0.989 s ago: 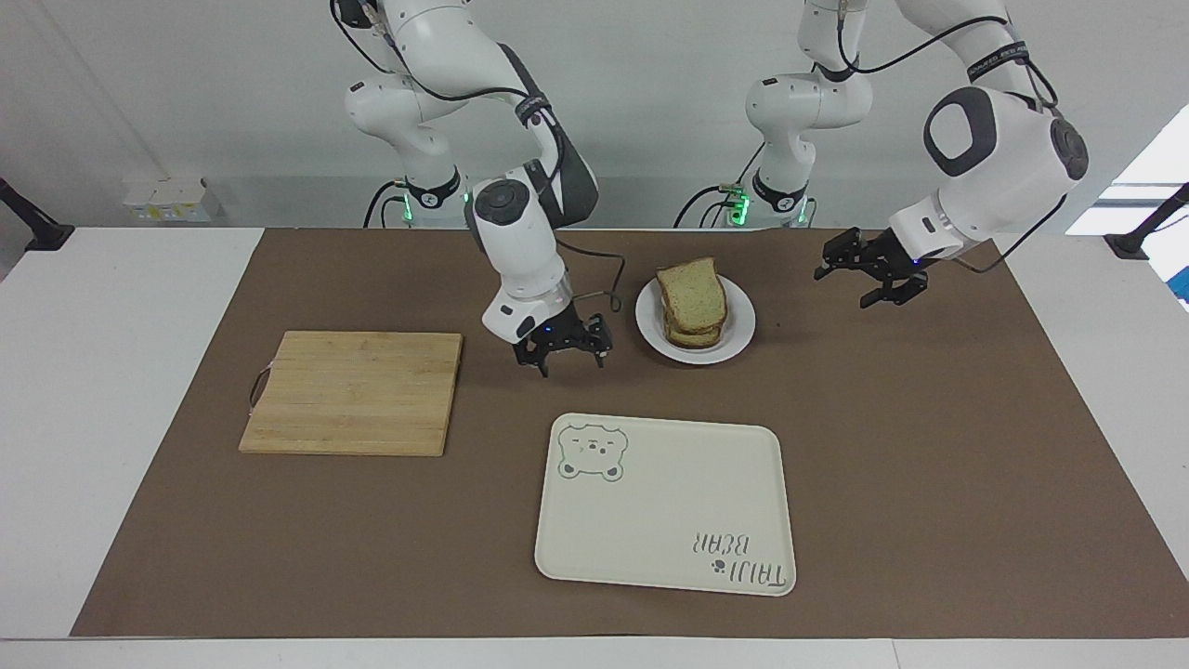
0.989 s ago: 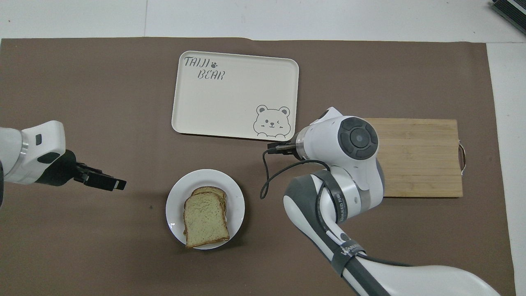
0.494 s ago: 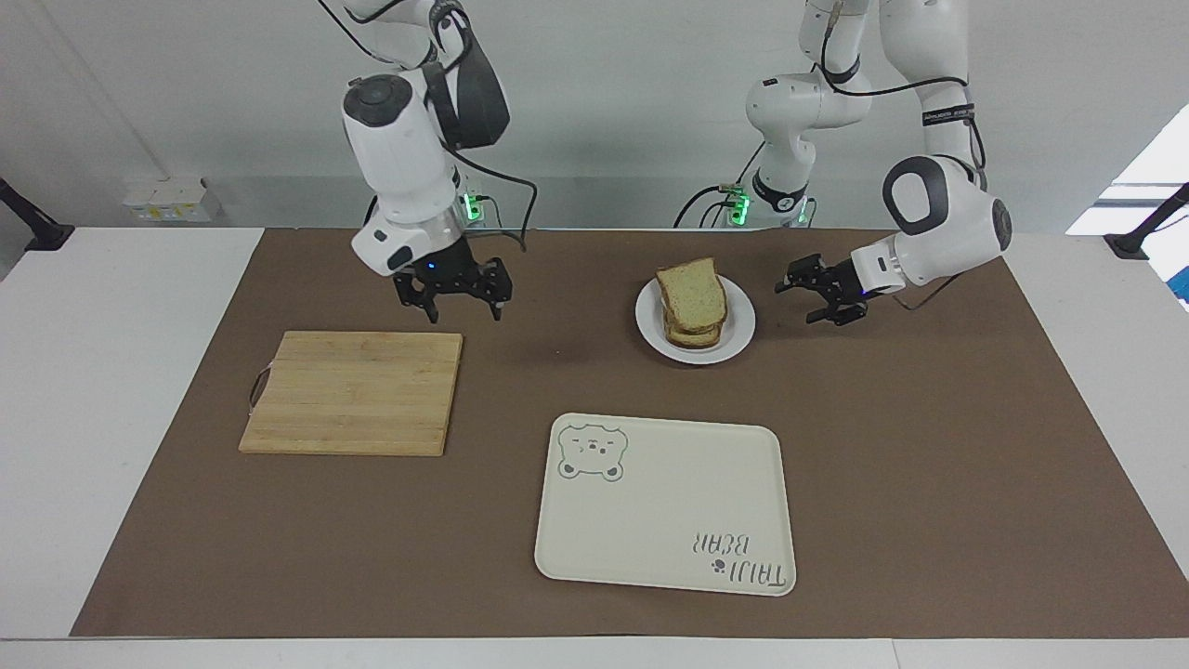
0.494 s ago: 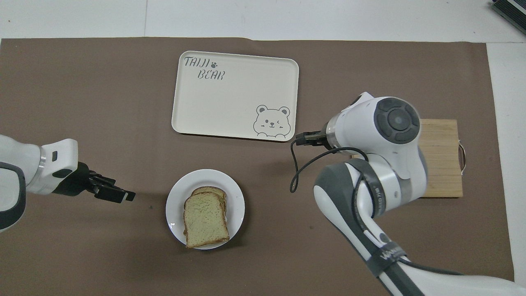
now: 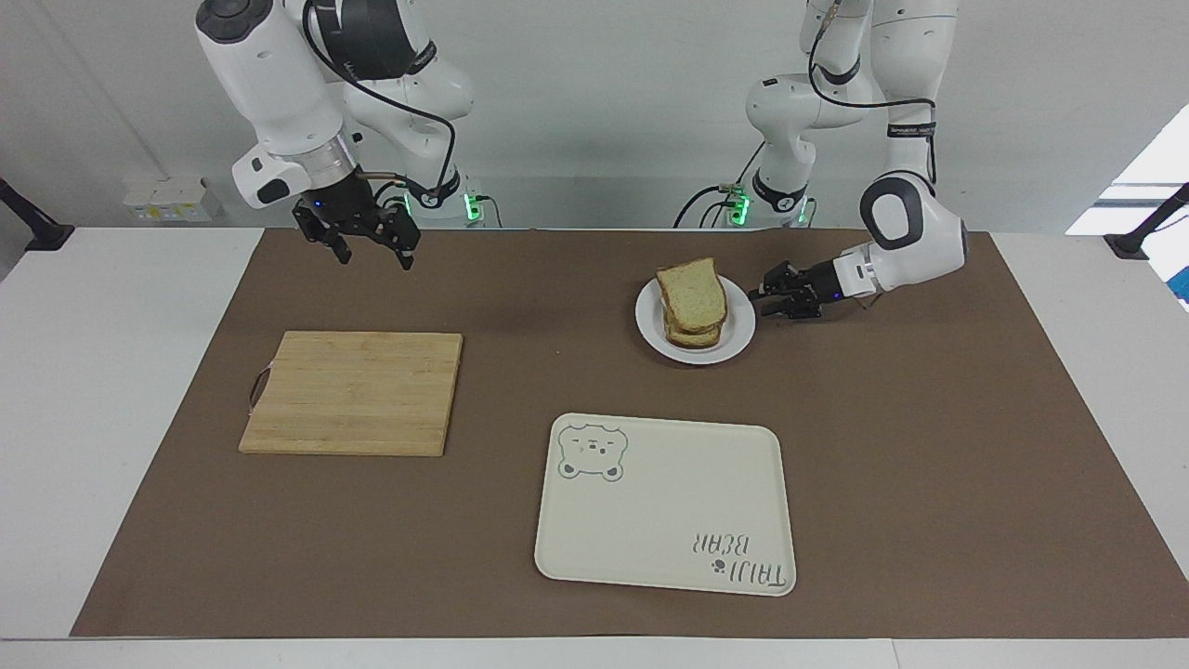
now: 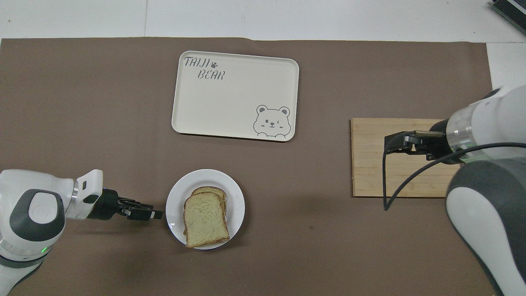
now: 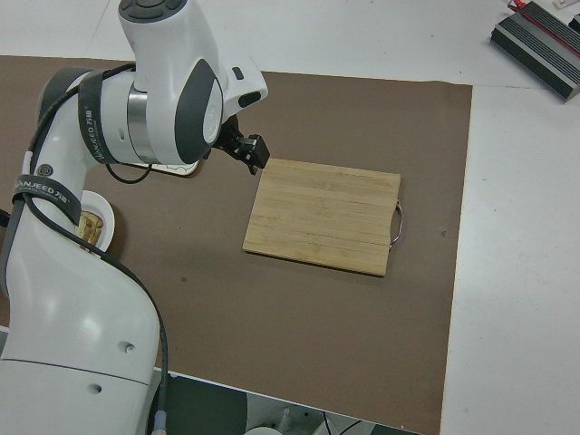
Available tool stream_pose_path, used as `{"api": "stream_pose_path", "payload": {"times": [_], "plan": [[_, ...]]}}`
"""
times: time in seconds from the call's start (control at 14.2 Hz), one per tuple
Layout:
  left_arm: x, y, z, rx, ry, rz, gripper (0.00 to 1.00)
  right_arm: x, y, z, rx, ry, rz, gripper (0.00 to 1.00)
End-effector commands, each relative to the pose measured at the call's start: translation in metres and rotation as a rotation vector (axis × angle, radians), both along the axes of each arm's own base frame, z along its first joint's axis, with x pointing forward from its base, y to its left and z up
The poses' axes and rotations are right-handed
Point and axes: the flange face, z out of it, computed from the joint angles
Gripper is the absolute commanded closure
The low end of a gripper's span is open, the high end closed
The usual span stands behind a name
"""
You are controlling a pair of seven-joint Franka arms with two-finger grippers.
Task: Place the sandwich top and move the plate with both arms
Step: 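Withdraw the right gripper while the left gripper approaches the plate rim, then push the plate with the left gripper onto the bear tray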
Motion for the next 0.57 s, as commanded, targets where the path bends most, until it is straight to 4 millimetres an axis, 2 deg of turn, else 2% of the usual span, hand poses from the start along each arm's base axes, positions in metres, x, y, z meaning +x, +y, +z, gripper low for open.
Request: {"api": "stream_pose_path", "payload": {"times": [0.0, 0.07, 0.35, 0.42, 0.49], "plan": [[-0.009, -0.001, -0.024, -0.044, -0.021, 0.036, 0.52, 0.001, -0.023, 0.01, -0.025, -0.01, -0.02, 0.0], [-0.009, -0.004, -0.024, -0.05, -0.02, 0.041, 0.52, -0.001, -0.032, 0.013, -0.024, -0.007, -0.029, 0.0], [-0.009, -0.021, -0.024, -0.053, -0.028, 0.028, 0.52, -0.008, -0.055, 0.061, -0.064, -0.041, 0.007, 0.0], [-0.01, -0.027, -0.025, -0.048, -0.028, 0.016, 0.62, -0.01, -0.062, 0.075, -0.066, -0.05, 0.016, 0.0], [-0.01, -0.034, -0.025, -0.041, -0.033, 0.0, 0.88, -0.012, -0.064, 0.085, -0.068, -0.057, 0.028, 0.0]]}}
